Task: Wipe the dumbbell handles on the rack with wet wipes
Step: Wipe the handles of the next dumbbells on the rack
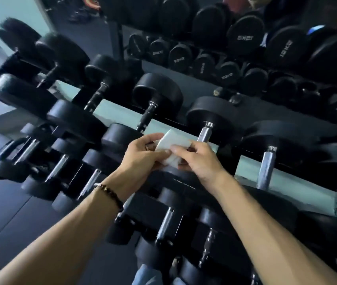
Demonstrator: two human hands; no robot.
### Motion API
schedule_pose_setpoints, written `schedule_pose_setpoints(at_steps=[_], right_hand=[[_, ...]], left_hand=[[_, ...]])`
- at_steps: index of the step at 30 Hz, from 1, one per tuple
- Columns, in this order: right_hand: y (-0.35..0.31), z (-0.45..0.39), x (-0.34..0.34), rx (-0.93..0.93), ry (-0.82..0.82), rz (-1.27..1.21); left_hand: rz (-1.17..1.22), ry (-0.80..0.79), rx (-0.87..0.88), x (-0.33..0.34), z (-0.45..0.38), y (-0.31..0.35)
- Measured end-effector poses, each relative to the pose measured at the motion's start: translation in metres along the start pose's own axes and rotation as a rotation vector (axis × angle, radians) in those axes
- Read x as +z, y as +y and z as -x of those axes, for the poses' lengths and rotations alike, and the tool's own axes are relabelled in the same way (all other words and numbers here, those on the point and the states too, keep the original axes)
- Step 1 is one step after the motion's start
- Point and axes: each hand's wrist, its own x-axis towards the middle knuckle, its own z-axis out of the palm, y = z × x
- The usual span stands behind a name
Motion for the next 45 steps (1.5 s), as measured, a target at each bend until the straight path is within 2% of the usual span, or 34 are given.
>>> schedule_pose_setpoints(at_steps=[5, 7, 9, 12, 14, 16, 19, 23, 27, 28, 30, 33, 34, 37, 38, 41, 42, 43, 45], right_hand=[[0.003, -0.010, -0.028, -0.032, 0.231, -0.047], [0.005, -0.011, -0.039, -0.039, 0.344, -0.045], [0.014, -0.017, -0.052, -0.039, 0.490, -0.022], [0.031, -0.031, -0.074, -0.083, 0.717, 0.249], [0.044, -0.044, -0.084, -0.164, 0.774, 0.423], [0.051, -0.061, -0.087, -0.351, 0.780, 0.597], [0.064, -0.092, -0.091, -0.665, 0.671, 0.942], [0.072, -0.116, -0.088, -0.793, 0.485, 1.036], [0.079, -0.101, -0.097, -0.949, -0.005, 1.124], [0.077, -0.104, -0.103, -0.978, -0.073, 1.167], [0.070, -0.119, -0.114, -0.991, -0.024, 1.223], [0.065, -0.134, -0.112, -0.938, 0.198, 1.170], [0.070, -0.131, -0.109, -0.961, 0.176, 1.157], [0.082, -0.114, -0.112, -1.109, -0.105, 1.208], [0.083, -0.117, -0.117, -1.131, -0.115, 1.235], [0.076, -0.139, -0.121, -1.026, 0.118, 1.182], [0.076, -0.139, -0.117, -1.011, 0.138, 1.180], [0.080, -0.136, -0.114, -1.042, 0.090, 1.204], [0.086, -0.126, -0.114, -1.157, -0.118, 1.264]], left_hand=[[-0.230, -0.147, 0.053, 0.026, -0.031, 0.005], [-0.404, -0.122, 0.101, 0.035, -0.048, 0.000], [-0.698, -0.053, 0.257, 0.043, -0.061, -0.009], [-0.949, -0.080, 0.403, 0.049, -0.070, -0.028], [-1.016, -0.121, 0.382, 0.051, -0.074, -0.045], [-1.006, -0.078, 0.341, 0.051, -0.078, -0.058], [-0.960, -0.010, 0.315, 0.051, -0.082, -0.064], [-0.949, 0.044, 0.301, 0.051, -0.081, -0.064], [-0.943, 0.096, 0.307, 0.054, -0.077, -0.064], [-0.941, 0.106, 0.309, 0.054, -0.077, -0.064], [-0.939, 0.123, 0.316, 0.054, -0.077, -0.065], [-0.943, 0.144, 0.322, 0.053, -0.078, -0.067], [-0.946, 0.144, 0.326, 0.053, -0.079, -0.068], [-0.954, 0.152, 0.342, 0.053, -0.079, -0.069], [-0.955, 0.155, 0.343, 0.052, -0.079, -0.069], [-0.965, 0.173, 0.347, 0.052, -0.079, -0.071], [-0.971, 0.182, 0.346, 0.052, -0.079, -0.071], [-0.980, 0.187, 0.343, 0.052, -0.079, -0.071], [-1.000, 0.201, 0.331, 0.052, -0.078, -0.072]])
